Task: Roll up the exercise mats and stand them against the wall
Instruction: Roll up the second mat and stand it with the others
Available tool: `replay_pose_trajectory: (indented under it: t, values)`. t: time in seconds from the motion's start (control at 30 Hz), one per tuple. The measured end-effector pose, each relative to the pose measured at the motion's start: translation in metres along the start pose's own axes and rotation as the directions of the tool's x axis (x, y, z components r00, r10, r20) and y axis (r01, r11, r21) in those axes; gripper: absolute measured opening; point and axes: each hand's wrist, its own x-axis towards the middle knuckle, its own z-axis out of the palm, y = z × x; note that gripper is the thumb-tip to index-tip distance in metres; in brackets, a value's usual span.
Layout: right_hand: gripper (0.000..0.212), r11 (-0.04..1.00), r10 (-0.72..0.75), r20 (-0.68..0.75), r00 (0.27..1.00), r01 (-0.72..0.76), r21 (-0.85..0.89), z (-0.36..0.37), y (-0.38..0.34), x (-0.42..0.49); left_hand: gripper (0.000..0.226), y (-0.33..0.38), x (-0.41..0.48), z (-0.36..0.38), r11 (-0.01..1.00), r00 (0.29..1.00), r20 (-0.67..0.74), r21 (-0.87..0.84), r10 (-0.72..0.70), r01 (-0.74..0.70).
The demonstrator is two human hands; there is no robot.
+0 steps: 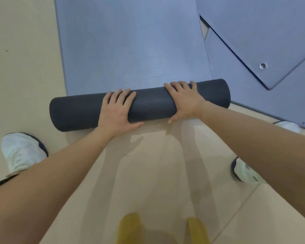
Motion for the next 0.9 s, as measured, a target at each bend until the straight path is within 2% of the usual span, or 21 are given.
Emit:
replay_pose_trajectory:
  t: [0.13, 0.3, 0.4, 0.57, 0.7, 0.9]
  values:
    - [0.127, 0.999, -0.033, 0.056, 0.998, 0.032, 0.026, -0.015, 0.006, 0.011, 0.116, -0.006, 0.021, -0.004, 0.999, 0.992, 0.123, 0.052, -0.021, 0.015]
    - [0.110, 0.998, -0.035, 0.046, 0.998, 0.032, 0.055, -0.026, 0.002, 0.005, 0.108, -0.007, 0.030, -0.022, 1.000, 0.985, 0.173, -0.025, -0.013, 0.018]
    - [0.103, 0.996, -0.044, 0.093, 0.995, 0.037, 0.078, -0.026, -0.007, -0.013, 0.105, 0.000, 0.015, -0.028, 1.000, 0.971, 0.239, -0.022, -0.011, 0.016]
    - [0.103, 0.987, -0.073, 0.234, 0.969, 0.036, 0.159, 0.003, -0.032, -0.074, 0.106, 0.025, -0.046, -0.027, 0.995, 0.929, 0.368, -0.098, 0.044, -0.009]
    - [0.107, 0.969, -0.116, 0.360, 0.926, 0.026, 0.245, 0.040, -0.053, -0.125, 0.109, 0.050, -0.102, -0.015, 0.989, 0.864, 0.493, -0.145, 0.103, -0.035]
    - [0.108, 0.910, -0.205, 0.540, 0.816, -0.044, 0.413, 0.074, -0.067, -0.158, 0.110, 0.074, -0.140, -0.005, 0.975, 0.760, 0.631, -0.221, 0.157, -0.019]
